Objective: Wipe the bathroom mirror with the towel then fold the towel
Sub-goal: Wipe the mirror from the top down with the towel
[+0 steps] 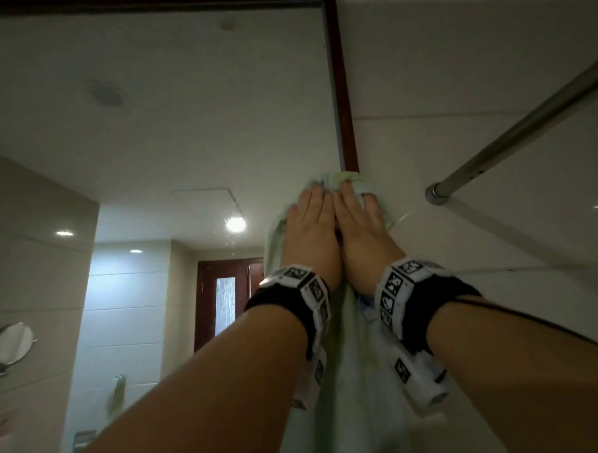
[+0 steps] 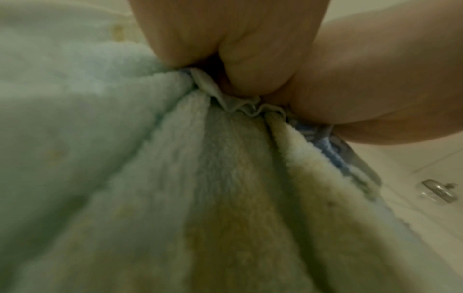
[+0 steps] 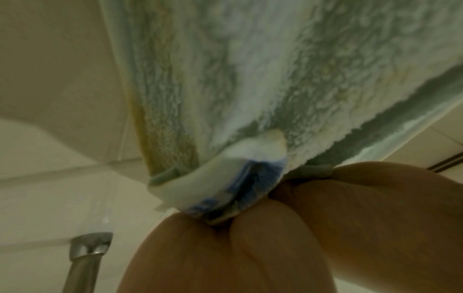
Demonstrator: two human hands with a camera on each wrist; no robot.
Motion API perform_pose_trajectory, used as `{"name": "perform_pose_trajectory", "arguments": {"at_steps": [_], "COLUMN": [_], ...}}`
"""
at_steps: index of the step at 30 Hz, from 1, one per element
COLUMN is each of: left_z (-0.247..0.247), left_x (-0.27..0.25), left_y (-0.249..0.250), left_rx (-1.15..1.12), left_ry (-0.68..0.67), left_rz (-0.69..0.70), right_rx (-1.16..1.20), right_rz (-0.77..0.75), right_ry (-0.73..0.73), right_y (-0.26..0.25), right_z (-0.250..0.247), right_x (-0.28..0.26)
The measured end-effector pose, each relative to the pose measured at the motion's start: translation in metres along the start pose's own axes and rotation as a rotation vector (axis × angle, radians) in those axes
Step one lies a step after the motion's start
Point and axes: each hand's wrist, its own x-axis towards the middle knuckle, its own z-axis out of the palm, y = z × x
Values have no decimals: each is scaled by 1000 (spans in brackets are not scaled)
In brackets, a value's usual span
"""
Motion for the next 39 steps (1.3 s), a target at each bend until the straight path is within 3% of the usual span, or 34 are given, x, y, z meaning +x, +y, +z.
{"name": "perform_pose_trajectory", "arguments": {"at_steps": [5,9,14,17,22,27,31,36,39], "left_z": [9,21,45,48,27,-18,-49,-38,-32], "left_x": [-54,-108,-186,-200,-144,6,94,99,80], "left_y": [13,23,30,29,25,-3,-14,-21,-17], "left_rx": [-54,-63,16,26,-53,57,193,180,127], "left_ry": [3,-29,-115,-176,-130,-141,-264,-149,-83], "left_rz": [-3,2,-10,6,1,22,18,41,3], "right_rx": [96,12,-21,-23,26,-93,-167,-99,-143], "right_rz": [51,96,91,74,77,99,107,159,96], "right_ry": [-40,-27,-226,-245,-228,-228,-245,-163,-153], "right_y": [-18,-39,-70,-74,-55,2,39,44,39], "right_z": [8,15,18,23,7,-12,-15,3,-2], "right_x": [-50,-100,-172,-189,-135,4,93,105,96]}}
